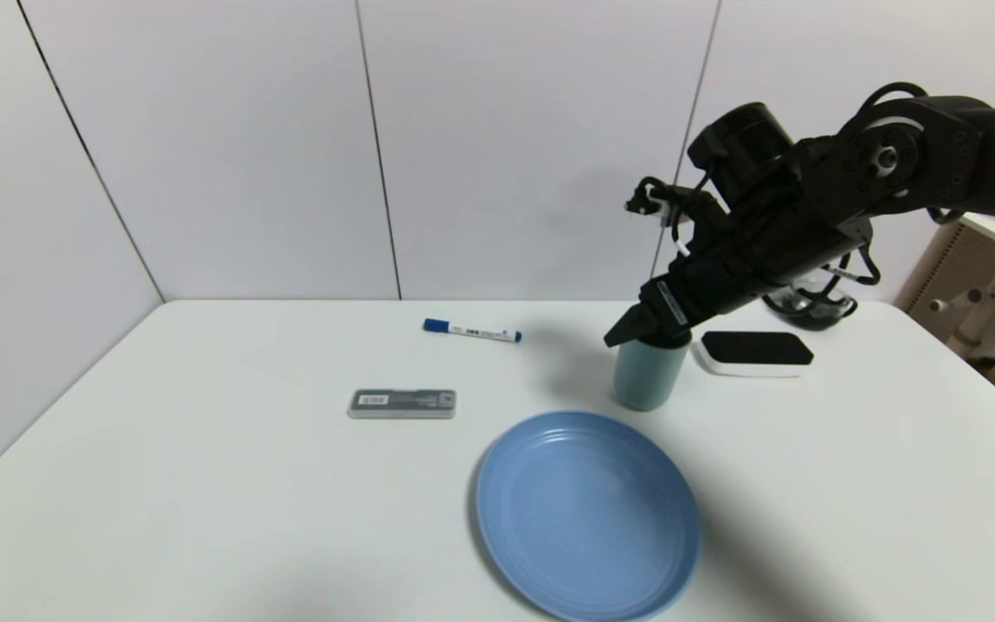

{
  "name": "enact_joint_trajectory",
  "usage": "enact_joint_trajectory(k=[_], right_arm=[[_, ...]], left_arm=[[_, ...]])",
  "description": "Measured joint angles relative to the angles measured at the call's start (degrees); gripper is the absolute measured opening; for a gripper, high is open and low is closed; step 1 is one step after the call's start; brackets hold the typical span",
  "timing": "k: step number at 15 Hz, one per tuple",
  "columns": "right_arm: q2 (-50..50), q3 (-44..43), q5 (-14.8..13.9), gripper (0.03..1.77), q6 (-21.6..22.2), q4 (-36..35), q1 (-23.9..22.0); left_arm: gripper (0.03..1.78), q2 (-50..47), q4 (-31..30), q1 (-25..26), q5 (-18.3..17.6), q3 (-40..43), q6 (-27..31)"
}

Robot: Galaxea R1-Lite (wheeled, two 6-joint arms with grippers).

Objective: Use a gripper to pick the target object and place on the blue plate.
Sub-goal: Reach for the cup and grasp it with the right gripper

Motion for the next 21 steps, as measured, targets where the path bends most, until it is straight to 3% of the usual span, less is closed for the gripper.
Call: enact_joint_trajectory(k=[21], right_arm=[[5.5, -0.3, -0.4, 1.70, -0.3, -0.3, 1.0]], left_arm=[[1.69, 0.0, 0.0, 0.0, 0.0, 0.0, 0.0]])
